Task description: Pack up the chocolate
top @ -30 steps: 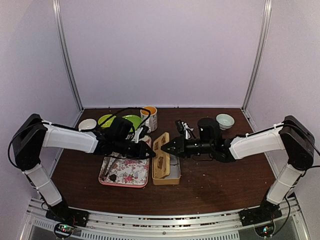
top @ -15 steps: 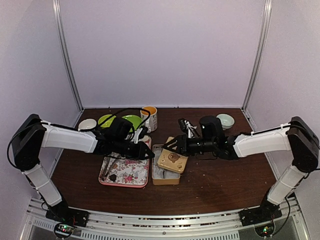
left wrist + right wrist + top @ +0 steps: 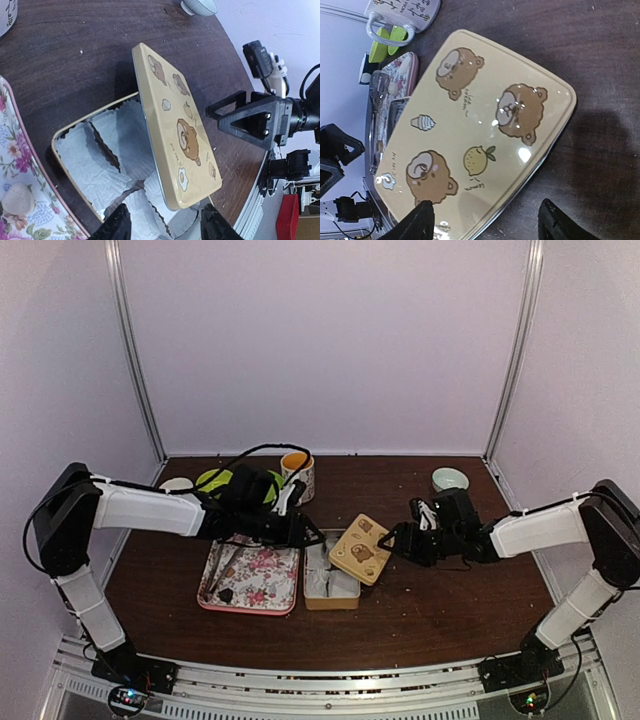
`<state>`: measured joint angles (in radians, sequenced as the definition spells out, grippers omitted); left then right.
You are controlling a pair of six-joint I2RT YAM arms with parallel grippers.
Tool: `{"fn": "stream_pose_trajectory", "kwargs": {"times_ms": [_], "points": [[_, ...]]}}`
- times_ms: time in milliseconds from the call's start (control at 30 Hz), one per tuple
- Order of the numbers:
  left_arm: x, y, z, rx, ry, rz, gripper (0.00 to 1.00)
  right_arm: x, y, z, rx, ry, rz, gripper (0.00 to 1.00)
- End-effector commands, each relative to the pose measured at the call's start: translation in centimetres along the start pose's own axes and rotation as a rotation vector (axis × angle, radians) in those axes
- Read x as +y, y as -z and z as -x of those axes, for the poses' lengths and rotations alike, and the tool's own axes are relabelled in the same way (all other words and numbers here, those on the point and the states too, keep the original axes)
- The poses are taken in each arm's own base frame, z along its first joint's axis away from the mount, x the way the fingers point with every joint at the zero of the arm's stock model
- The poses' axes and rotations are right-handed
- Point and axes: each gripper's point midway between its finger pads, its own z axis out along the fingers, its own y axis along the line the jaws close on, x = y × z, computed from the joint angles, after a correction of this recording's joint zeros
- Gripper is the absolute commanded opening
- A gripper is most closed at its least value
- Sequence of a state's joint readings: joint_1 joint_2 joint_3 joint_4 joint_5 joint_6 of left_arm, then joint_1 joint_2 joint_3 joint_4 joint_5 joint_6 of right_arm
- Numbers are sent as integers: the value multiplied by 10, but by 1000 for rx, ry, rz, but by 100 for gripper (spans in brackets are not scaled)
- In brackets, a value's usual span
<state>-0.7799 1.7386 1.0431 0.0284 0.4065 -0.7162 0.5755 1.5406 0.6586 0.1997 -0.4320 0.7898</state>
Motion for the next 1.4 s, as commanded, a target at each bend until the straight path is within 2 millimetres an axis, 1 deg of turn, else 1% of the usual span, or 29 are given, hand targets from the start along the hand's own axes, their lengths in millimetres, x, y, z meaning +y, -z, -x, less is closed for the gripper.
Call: {"fn": "stream_pose_trajectory", "kwargs": {"times_ms": [0, 67, 200, 333, 467, 733, 867, 967, 1033, 1133, 1233, 1367], "points": [[-15, -15, 13, -8, -29, -52, 51, -20, -6, -5, -6, -9, -60, 72], [-13, -21, 13, 9, -18, -50, 53, -21, -9, -8, 1, -21, -50, 75], [-7, -31, 9, 32, 4, -46, 59, -13, -22, -15, 30, -83, 49, 76], [-7, -42, 6, 66, 25, -59, 59, -10, -29, -19, 28, -142, 108, 76], [-9, -49, 4, 87, 50, -91, 59, -6, -32, -20, 30, -159, 148, 74], [-15, -62, 0, 115, 110, -159, 47, -2, -34, -23, 41, -159, 165, 65], [-19, -64, -2, 113, 121, -177, 43, 0, -35, -23, 44, -157, 173, 63], [-24, -64, -2, 109, 131, -201, 36, 2, -35, -23, 44, -155, 185, 63], [-28, -64, -1, 106, 136, -231, 27, 5, -34, -22, 44, -146, 194, 62], [-35, -61, 1, 89, 142, -270, 22, 9, -32, -21, 43, -136, 204, 62], [-43, -54, 7, 60, 144, -304, 18, 13, -26, -17, 25, -121, 209, 62], [-65, -37, 22, 2, 111, -383, 11, 18, -14, -9, -10, -89, 204, 65]]}}
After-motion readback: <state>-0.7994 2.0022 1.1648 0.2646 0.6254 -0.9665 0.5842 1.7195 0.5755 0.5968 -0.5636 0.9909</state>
